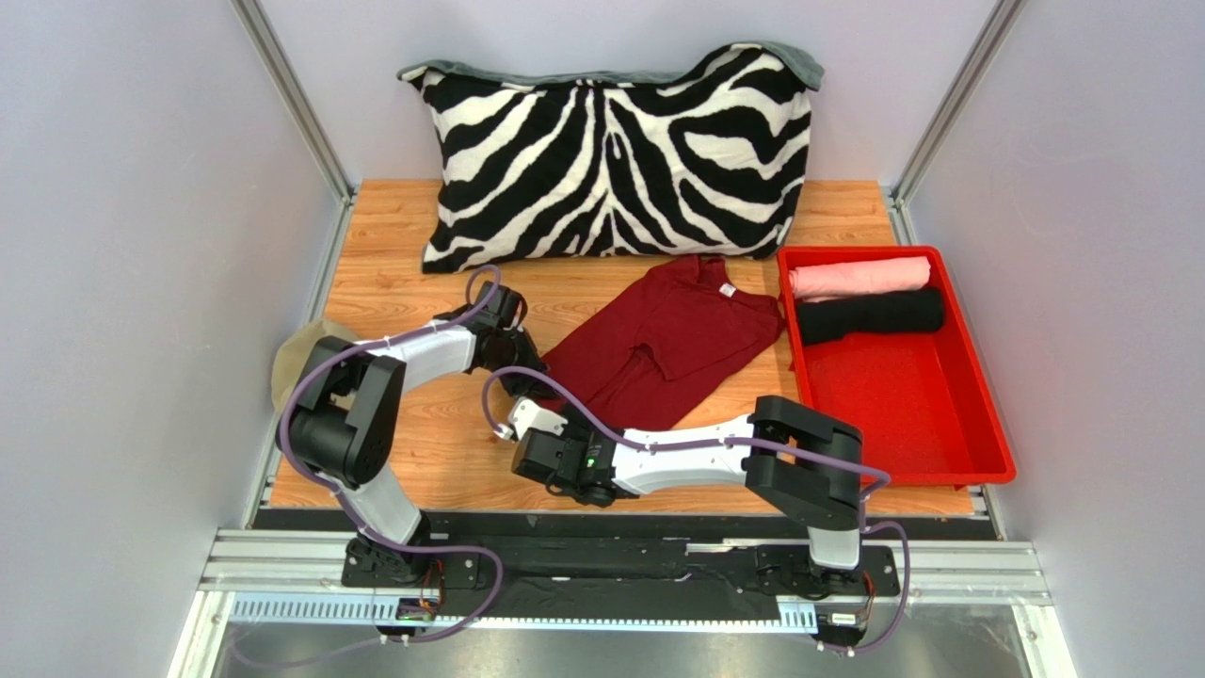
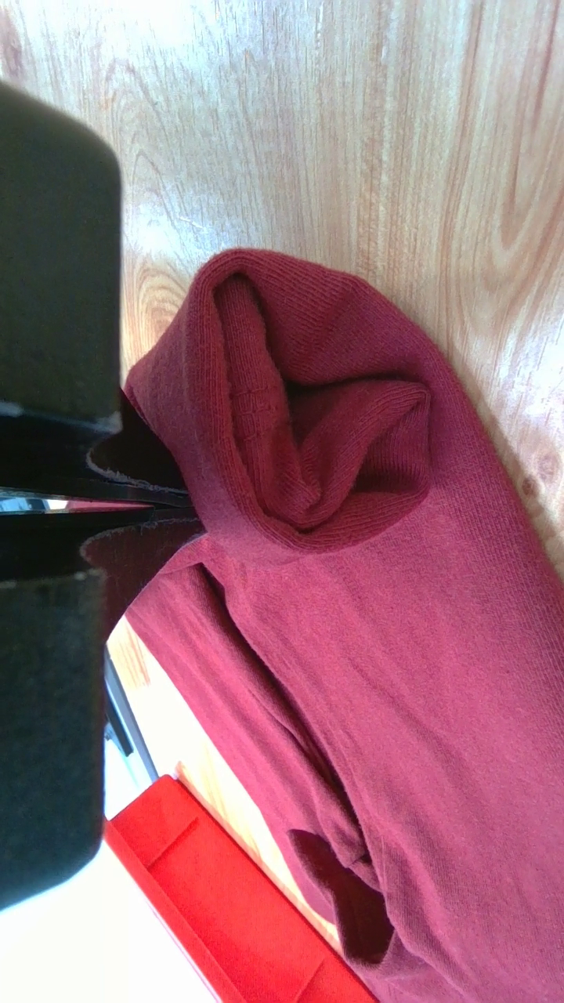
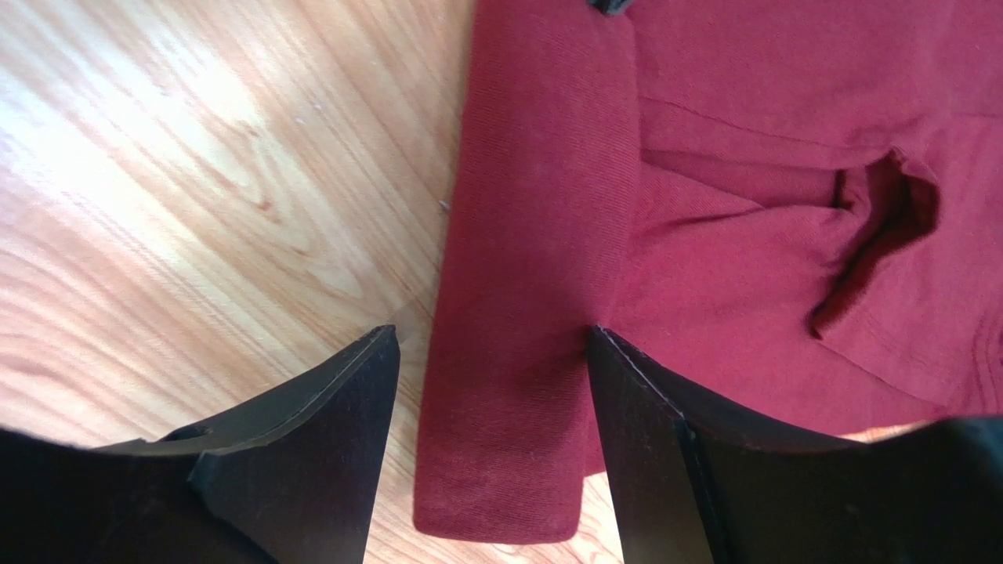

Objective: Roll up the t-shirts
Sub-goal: Roll the T-shirt to the center of the board.

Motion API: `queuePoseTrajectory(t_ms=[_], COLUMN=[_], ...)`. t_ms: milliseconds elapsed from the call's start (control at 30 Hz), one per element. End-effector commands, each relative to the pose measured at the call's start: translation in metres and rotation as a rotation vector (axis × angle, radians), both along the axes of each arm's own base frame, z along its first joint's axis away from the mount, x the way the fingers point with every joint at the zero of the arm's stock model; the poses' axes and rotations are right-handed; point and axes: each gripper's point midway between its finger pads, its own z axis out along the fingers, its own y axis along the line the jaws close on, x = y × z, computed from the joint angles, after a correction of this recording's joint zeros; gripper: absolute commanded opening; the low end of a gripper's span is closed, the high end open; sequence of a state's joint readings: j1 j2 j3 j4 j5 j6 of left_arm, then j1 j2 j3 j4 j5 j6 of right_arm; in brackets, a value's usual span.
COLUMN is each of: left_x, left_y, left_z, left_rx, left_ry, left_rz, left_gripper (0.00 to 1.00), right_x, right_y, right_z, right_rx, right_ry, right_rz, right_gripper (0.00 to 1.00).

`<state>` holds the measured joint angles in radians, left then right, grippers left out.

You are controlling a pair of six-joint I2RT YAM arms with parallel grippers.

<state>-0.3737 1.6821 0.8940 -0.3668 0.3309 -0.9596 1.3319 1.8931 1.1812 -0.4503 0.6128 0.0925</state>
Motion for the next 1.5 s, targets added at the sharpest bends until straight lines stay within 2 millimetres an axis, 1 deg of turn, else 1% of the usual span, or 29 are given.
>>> queuePoseTrajectory(t_ms=[0, 167, 233, 400, 433, 467, 567, 600, 633, 667, 700, 800, 833, 867, 900, 933, 967, 1000, 1033, 1067, 1100, 1133, 1200, 1233, 1267, 1300, 1333, 1367, 1467], left_x=[-0.003, -0.001, -0.001, -0.002, -0.002, -0.002, -0.002, -0.002, -0.002, -0.001, 0.002, 0.010, 0.012, 0.014, 0.017, 0.019, 0.019, 0.019, 0.020, 0.019, 0.016, 0.015, 0.007, 0.004, -0.003, -0.006, -0.009, -0.012, -0.015], left_y=[0.009, 0.009, 0.010, 0.010, 0.010, 0.010, 0.009, 0.009, 0.009, 0.008, 0.007, 0.004, 0.003, 0.004, 0.002, 0.002, 0.002, 0.001, 0.002, 0.001, 0.002, 0.003, 0.007, 0.009, 0.012, 0.013, 0.014, 0.013, 0.005], left_z=[-0.008, -0.006, -0.006, -0.006, -0.006, -0.006, -0.006, -0.006, -0.004, -0.002, 0.001, 0.017, 0.027, 0.032, 0.044, 0.050, 0.056, 0.066, 0.072, 0.077, 0.084, 0.086, 0.086, 0.083, 0.074, 0.071, 0.067, 0.059, 0.050], left_rx=[0.072, 0.073, 0.074, 0.075, 0.075, 0.074, 0.072, 0.071, 0.068, 0.064, 0.058, 0.033, 0.019, 0.017, -0.006, -0.020, -0.029, -0.054, -0.068, -0.082, -0.097, -0.098, -0.088, -0.082, -0.073, -0.070, -0.072, -0.079, -0.112], left_ry=[0.016, 0.011, 0.012, 0.014, 0.013, 0.015, 0.013, 0.013, 0.010, 0.003, -0.007, -0.049, -0.073, -0.088, -0.115, -0.132, -0.145, -0.171, -0.186, -0.202, -0.225, -0.234, -0.239, -0.235, -0.216, -0.215, -0.207, -0.212, -0.216], left_rz=[-0.016, -0.019, -0.019, -0.027, -0.029, -0.029, -0.033, -0.035, -0.034, -0.040, -0.042, -0.054, -0.056, -0.059, -0.063, -0.065, -0.069, -0.074, -0.073, -0.074, -0.078, -0.082, -0.082, -0.081, -0.080, -0.078, -0.074, -0.072, -0.077], left_gripper=[0.07, 0.08, 0.09, 0.10, 0.10, 0.11, 0.12, 0.13, 0.14, 0.15, 0.16, 0.28, 0.34, 0.38, 0.40, 0.44, 0.46, 0.47, 0.48, 0.49, 0.50, 0.50, 0.50, 0.50, 0.50, 0.52, 0.54, 0.55, 0.59], right_x=[-0.003, -0.005, -0.005, -0.001, -0.002, 0.002, 0.000, 0.000, -0.009, -0.006, -0.007, -0.016, -0.026, -0.021, -0.025, -0.026, -0.023, -0.026, -0.020, -0.022, -0.022, -0.018, -0.021, -0.016, -0.014, -0.017, -0.014, -0.014, -0.012], right_y=[-0.027, -0.034, -0.030, -0.035, -0.030, -0.031, -0.026, -0.021, -0.017, -0.019, -0.015, -0.011, -0.010, -0.012, -0.006, -0.006, -0.012, -0.007, -0.010, -0.012, -0.008, -0.010, -0.009, -0.012, -0.010, -0.012, -0.015, -0.015, -0.018], right_z=[-0.022, -0.036, -0.036, -0.041, -0.039, -0.038, -0.035, -0.033, -0.031, -0.030, -0.028, -0.025, -0.027, -0.025, -0.020, -0.018, -0.022, -0.017, -0.015, -0.017, -0.014, -0.014, -0.014, -0.014, -0.012, -0.013, -0.017, -0.017, -0.022], right_rx=[-0.105, -0.109, -0.069, -0.020, 0.015, 0.031, 0.109, 0.151, 0.194, 0.223, 0.259, 0.363, 0.396, 0.433, 0.492, 0.526, 0.552, 0.604, 0.638, 0.657, 0.693, 0.715, 0.767, 0.790, 0.821, 0.832, 0.842, 0.851, 0.866], right_ry=[0.013, 0.044, 0.062, 0.115, 0.136, 0.144, 0.225, 0.248, 0.311, 0.342, 0.368, 0.500, 0.575, 0.600, 0.652, 0.691, 0.722, 0.769, 0.789, 0.825, 0.851, 0.867, 0.932, 0.944, 0.959, 0.987, 0.997, 1.008, 1.028], right_rz=[-0.036, -0.033, -0.029, -0.035, -0.025, -0.035, -0.033, -0.033, -0.009, -0.019, -0.010, 0.003, 0.009, -0.009, 0.014, -0.005, -0.037, -0.014, -0.034, -0.062, -0.044, -0.063, -0.074, -0.095, -0.107, -0.109, -0.129, -0.134, -0.156], right_gripper=[0.66, 0.61, 0.59, 0.52, 0.51, 0.51, 0.51, 0.48, 0.47, 0.46, 0.45, 0.42, 0.41, 0.41, 0.40, 0.40, 0.40, 0.40, 0.40, 0.39, 0.39, 0.39, 0.39, 0.39, 0.39, 0.38, 0.38, 0.38, 0.38])
